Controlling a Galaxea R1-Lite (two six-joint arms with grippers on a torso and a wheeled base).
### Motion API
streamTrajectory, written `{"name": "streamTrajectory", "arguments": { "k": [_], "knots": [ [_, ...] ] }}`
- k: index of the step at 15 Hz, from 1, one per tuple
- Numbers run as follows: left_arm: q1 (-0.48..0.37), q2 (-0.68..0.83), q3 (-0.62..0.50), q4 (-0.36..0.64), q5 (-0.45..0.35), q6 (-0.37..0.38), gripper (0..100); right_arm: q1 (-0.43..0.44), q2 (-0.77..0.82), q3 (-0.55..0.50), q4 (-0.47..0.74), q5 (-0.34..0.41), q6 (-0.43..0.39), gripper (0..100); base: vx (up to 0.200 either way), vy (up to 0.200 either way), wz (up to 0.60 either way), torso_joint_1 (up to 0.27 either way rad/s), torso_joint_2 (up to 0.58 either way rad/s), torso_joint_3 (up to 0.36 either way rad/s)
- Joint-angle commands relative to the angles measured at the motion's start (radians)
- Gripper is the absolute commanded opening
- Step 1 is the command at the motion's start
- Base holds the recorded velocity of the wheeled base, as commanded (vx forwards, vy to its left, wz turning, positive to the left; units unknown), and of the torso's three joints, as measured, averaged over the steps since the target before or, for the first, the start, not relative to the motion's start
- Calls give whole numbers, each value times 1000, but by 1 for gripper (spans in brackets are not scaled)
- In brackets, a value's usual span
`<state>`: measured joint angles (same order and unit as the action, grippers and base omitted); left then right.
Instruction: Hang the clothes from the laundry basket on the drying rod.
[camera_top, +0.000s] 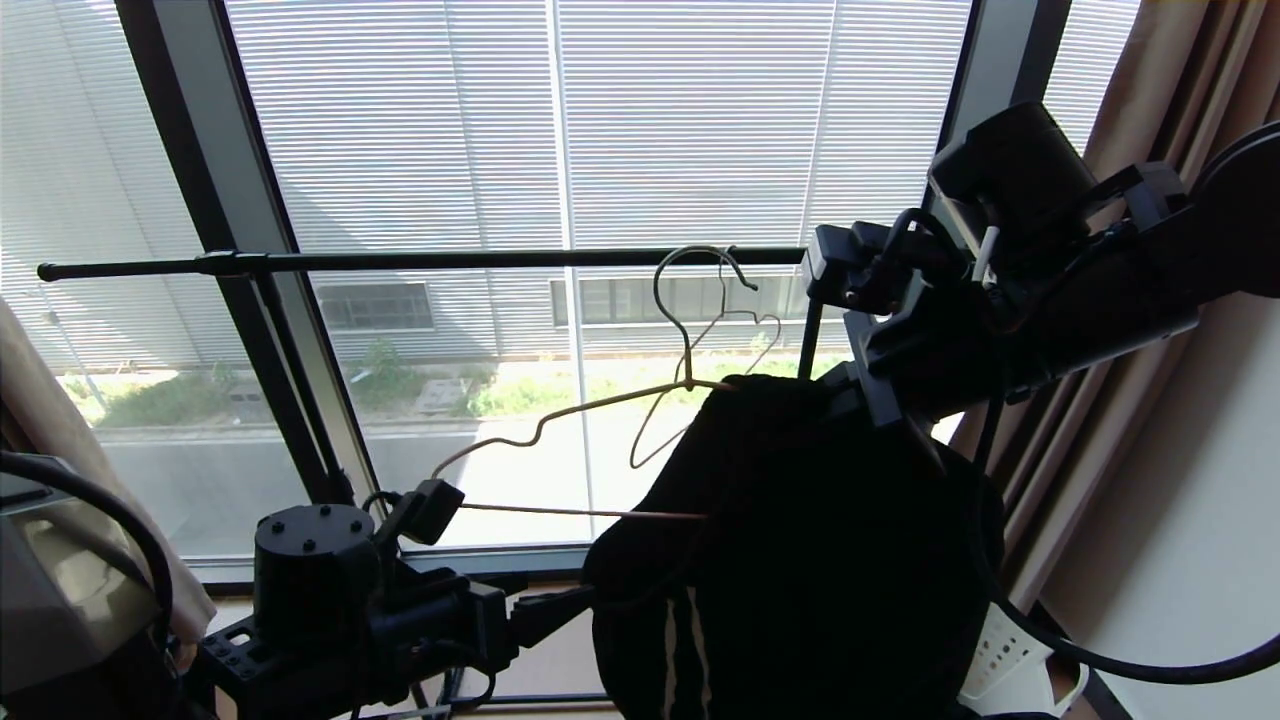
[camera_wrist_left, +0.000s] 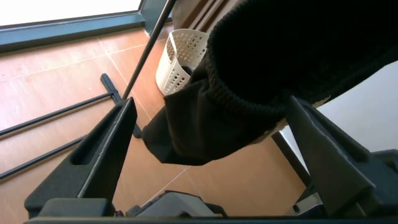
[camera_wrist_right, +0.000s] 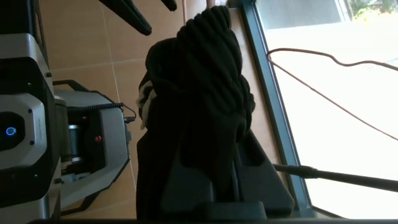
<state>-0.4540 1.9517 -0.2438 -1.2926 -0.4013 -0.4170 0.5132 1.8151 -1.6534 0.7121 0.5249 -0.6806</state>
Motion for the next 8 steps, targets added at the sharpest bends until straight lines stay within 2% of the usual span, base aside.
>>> {"name": "streamTrajectory", "arguments": {
  "k": [1, 8],
  "knots": [
    [-14, 32, -26, 1, 1, 0, 100, 19, -2, 1, 0, 1, 0, 0, 0, 0, 0, 0, 0, 0],
    [-25, 59, -49, 1, 2, 1, 100, 54, -7, 4, -2, 1, 0, 0, 0, 0, 0, 0, 0, 0]
  ]
}}
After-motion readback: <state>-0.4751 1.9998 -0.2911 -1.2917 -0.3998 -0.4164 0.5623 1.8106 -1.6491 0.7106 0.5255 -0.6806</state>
